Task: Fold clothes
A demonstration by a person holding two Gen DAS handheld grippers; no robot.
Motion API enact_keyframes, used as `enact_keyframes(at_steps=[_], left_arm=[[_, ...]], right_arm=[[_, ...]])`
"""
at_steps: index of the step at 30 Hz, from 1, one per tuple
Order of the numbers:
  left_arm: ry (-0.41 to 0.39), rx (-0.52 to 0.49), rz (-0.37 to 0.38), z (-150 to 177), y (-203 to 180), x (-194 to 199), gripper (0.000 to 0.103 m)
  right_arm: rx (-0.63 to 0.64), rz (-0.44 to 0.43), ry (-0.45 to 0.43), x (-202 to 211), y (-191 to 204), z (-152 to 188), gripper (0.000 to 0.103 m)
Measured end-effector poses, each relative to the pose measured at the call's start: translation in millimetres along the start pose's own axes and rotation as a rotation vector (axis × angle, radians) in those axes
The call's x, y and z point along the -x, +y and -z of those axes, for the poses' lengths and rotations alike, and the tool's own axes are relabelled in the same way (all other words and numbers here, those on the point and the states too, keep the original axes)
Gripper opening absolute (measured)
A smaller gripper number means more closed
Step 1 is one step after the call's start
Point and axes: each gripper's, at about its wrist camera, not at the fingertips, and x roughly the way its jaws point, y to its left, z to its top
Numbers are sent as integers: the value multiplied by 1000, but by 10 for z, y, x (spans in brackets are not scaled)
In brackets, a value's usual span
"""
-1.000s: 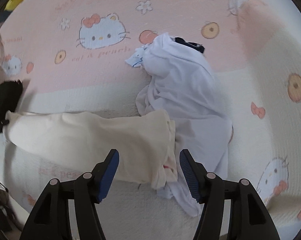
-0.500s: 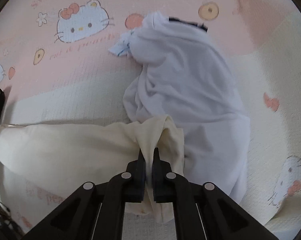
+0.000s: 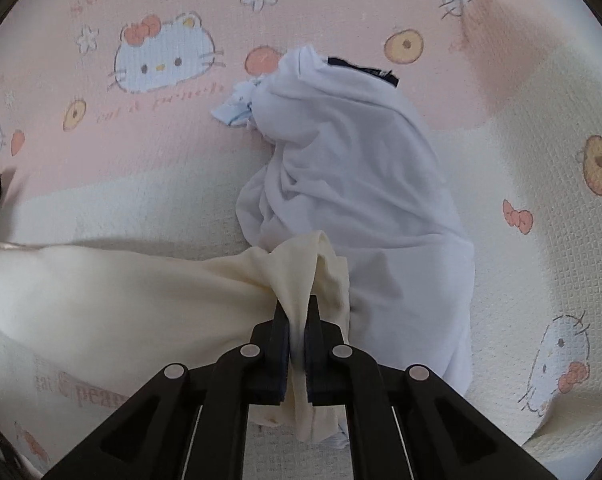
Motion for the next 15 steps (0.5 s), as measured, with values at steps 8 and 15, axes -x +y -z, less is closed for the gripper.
enact_keyframes(at_steps=[8,15], left_arm=[[121,8,13,216,154,-105,3],[45,-424,-290,739,-119,-206,16]], right_arm=[[-65,-30,26,234,-118,-25,47],[21,-33,34,291,42,102,54]])
